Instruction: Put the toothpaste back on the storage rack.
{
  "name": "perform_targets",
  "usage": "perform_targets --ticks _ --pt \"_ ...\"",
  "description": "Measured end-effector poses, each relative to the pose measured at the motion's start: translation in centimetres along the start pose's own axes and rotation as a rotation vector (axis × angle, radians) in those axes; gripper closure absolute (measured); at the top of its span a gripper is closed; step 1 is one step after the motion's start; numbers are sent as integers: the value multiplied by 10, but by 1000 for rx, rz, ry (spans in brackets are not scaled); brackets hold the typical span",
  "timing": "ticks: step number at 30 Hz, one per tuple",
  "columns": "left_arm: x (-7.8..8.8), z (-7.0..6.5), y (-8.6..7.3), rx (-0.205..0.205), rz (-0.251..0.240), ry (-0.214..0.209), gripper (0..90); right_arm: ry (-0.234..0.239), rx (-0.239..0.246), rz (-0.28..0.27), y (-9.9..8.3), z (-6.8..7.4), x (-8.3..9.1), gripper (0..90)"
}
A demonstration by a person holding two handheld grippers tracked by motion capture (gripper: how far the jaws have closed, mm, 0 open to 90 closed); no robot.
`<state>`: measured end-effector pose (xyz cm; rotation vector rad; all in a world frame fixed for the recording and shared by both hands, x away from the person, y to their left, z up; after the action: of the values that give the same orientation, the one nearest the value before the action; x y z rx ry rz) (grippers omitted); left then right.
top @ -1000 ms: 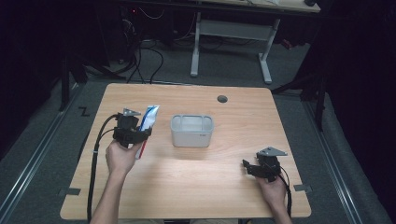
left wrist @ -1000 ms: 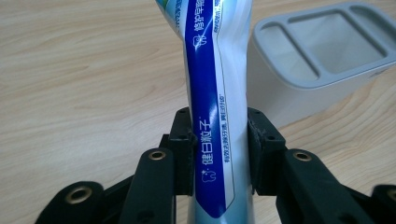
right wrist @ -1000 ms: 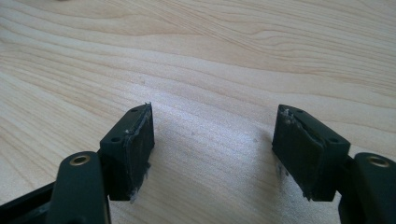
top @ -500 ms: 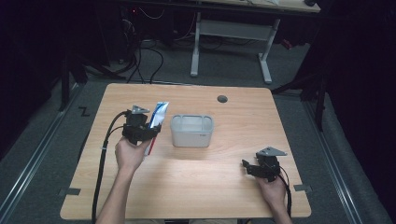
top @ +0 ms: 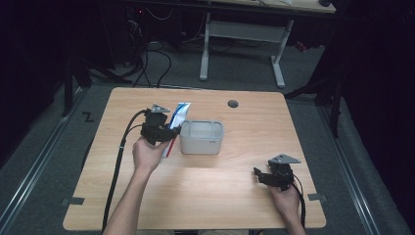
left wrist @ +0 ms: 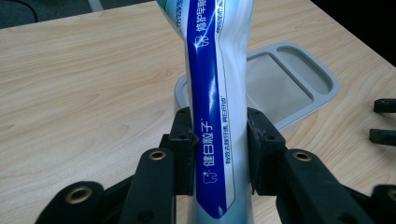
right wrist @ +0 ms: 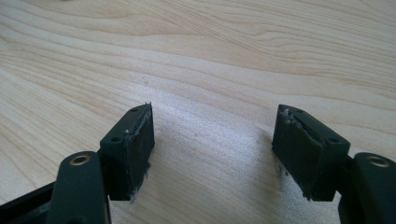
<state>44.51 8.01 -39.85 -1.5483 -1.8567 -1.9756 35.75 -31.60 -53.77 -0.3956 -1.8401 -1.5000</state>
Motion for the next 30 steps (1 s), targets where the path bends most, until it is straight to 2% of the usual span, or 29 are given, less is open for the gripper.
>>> perform_targets --ticks 3,9,16,19,24,30 --pt "-5 -6 9 -12 -1 -19 676 1 1 -2 0 0 0 293" --pt "-14 -16 24 -50 11 -28 675 3 0 0 0 0 0 293" --pt "-26 -25 41 -74 9 -31 673 4 -1 -1 0 0 0 292" --pt "-32 -29 50 -79 -9 -35 673 4 0 -1 0 0 0 291" --pt "-40 -34 59 -92 -22 -42 674 4 -1 -1 0 0 0 292" --pt "-50 -35 66 -88 -24 -49 678 4 0 -1 0 0 0 292"
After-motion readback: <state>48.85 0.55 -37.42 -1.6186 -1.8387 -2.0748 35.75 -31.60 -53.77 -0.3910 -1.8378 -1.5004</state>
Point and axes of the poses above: each handheld gripper's, and its own axes: x roughly backward along the jaws, y roughly out of its top, z roughly to its left, the point moved 1 cm from there along -x, roughly forward along the jaws, and after that the axes turned 4 degrees about -y, right-handed, at the moved point
